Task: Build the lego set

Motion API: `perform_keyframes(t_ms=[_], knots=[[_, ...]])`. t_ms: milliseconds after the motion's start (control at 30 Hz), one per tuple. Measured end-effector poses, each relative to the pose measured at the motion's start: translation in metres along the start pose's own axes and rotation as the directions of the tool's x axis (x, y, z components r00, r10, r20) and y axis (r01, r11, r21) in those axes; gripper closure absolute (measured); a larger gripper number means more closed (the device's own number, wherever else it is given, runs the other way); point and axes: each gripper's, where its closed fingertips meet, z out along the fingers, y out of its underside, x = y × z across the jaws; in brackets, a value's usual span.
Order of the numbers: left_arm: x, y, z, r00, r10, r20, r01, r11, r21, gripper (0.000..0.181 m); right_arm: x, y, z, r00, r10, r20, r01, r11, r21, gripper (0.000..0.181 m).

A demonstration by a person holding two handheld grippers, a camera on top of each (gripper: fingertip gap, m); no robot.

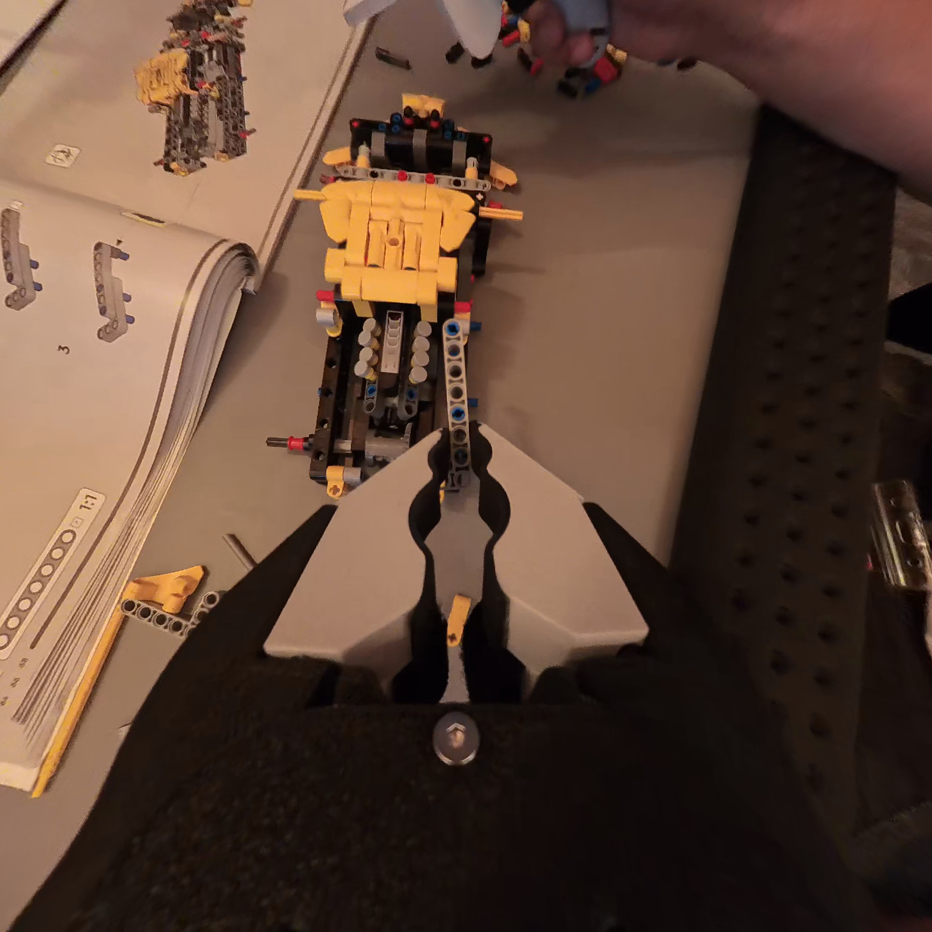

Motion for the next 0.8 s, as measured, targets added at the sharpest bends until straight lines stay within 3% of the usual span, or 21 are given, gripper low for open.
perform_keyframes(t_ms=[167,367,800], knots=[[-0.001,0.006,0.002,0.994,-0.050,-0.093,0.038,0.991,-0.132,0.174,-0.002,-0.005,-0.005,1.000,0.008,0.011,-0.009,1.000,0.026,0.152],[0.001,0.006,0.011,0.997,-0.014,-0.074,-0.003,0.974,-0.226,0.174,-0.006,-0.008,-0.007,0.999,0.018,0.030,-0.019,0.999,0.037,0.152],[-0.001,0.010,0.022,0.998,0.034,-0.056,-0.048,0.962,-0.269,0.174,-0.006,-0.010,-0.009,0.999,0.021,0.035,-0.022,0.999,0.045,0.153]])
